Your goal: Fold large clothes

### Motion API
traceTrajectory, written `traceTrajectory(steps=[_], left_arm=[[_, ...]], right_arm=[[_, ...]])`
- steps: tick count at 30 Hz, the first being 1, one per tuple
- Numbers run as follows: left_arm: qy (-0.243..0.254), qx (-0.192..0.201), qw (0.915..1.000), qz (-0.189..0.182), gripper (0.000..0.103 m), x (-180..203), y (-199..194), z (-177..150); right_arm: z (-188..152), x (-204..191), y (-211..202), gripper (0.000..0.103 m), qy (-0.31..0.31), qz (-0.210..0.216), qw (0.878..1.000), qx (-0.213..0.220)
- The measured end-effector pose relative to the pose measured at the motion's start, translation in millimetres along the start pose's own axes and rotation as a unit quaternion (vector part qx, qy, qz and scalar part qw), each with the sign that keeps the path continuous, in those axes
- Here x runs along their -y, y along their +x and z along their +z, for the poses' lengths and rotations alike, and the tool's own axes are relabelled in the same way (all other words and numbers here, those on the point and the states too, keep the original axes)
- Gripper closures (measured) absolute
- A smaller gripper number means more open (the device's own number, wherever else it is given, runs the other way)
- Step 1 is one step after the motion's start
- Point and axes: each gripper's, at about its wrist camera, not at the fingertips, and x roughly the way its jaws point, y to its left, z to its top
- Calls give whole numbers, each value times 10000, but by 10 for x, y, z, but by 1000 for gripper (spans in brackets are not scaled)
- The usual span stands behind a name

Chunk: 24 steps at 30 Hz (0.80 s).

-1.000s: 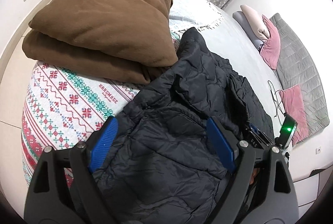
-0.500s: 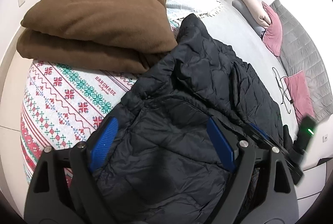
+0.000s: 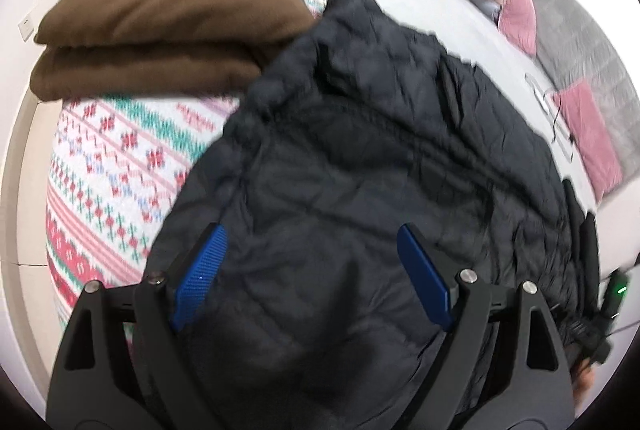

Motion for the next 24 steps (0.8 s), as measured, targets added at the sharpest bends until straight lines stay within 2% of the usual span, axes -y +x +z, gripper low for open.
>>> traceTrajectory(steps=[2, 5, 8, 12, 18, 24], left_arm=[[35, -51, 10000, 11, 16, -28, -54, -64], [33, 54, 10000, -6, 16, -102, -218, -170], [215, 114, 9997, 86, 16, -140, -351, -298], [330, 68, 9993, 130, 16, -242, -470, -485], [140, 103, 9996, 207, 16, -564, -651, -688], [-158, 478, 9982, 323, 16, -949, -958, -750]], right_arm=[[-52, -40, -206, 48, -237, -92, 9993, 270], [-176, 0, -346, 48, -445, -559, 9972, 241], [-265, 205, -432, 48, -265, -821, 9961, 165], [-468, 528, -557, 48, -17, -812, 9967, 20], [-811, 597, -803, 48, -246, -735, 9970, 38], [-1027, 766, -1085, 48, -149, -886, 9957, 226]])
